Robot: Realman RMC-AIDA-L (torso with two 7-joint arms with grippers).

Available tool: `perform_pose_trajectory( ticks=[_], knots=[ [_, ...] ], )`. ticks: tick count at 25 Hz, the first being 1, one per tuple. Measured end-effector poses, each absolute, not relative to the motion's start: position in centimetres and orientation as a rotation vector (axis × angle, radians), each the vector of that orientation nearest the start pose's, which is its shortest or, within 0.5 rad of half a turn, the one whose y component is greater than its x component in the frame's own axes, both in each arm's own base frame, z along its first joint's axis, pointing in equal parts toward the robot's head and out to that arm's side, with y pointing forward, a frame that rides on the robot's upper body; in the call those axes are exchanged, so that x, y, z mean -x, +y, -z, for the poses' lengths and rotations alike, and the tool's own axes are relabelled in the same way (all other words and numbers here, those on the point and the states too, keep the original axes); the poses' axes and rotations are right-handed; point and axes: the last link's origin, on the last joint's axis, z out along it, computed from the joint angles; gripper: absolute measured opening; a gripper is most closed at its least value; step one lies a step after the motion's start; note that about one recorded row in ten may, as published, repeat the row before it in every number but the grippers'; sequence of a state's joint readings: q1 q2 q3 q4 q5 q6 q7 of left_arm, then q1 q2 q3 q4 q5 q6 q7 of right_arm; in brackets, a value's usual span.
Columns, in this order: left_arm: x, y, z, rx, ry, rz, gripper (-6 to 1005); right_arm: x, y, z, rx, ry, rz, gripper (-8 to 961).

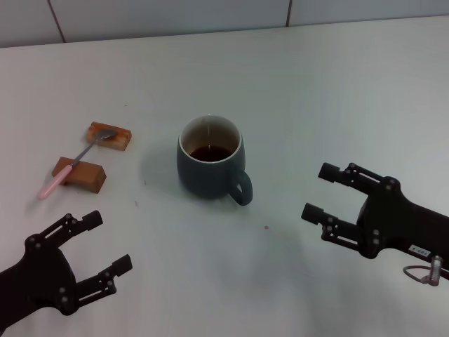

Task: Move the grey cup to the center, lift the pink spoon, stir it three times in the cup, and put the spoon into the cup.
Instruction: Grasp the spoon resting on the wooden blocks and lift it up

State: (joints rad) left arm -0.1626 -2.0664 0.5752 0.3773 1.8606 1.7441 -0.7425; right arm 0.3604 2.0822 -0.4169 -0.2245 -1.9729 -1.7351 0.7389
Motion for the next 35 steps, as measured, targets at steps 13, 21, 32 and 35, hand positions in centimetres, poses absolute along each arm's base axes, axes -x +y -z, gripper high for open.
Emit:
perform_pose_trajectory(
  ticks=[13,21,32,35],
  knots=[
    [34.6,18.6,1.0,2.363,-0.522,0.936,863,-29.5,23.9,3.7,2.574,0.41,-1.057,745],
    [36.4,18.9,0.4,2.144,-0.786,0.961,863,-29.3,24.1,3.7,2.577,0.4,-1.056,745],
    [37.5,18.7,0.0,1.99,-1.088,1.046,864,-29.2,24.4,3.7,2.585,0.397,-1.046,745],
    [37.6,18.6,-0.1,1.971,-1.123,1.059,864,-29.3,24.5,3.8,2.592,0.404,-1.038,745]
  ],
)
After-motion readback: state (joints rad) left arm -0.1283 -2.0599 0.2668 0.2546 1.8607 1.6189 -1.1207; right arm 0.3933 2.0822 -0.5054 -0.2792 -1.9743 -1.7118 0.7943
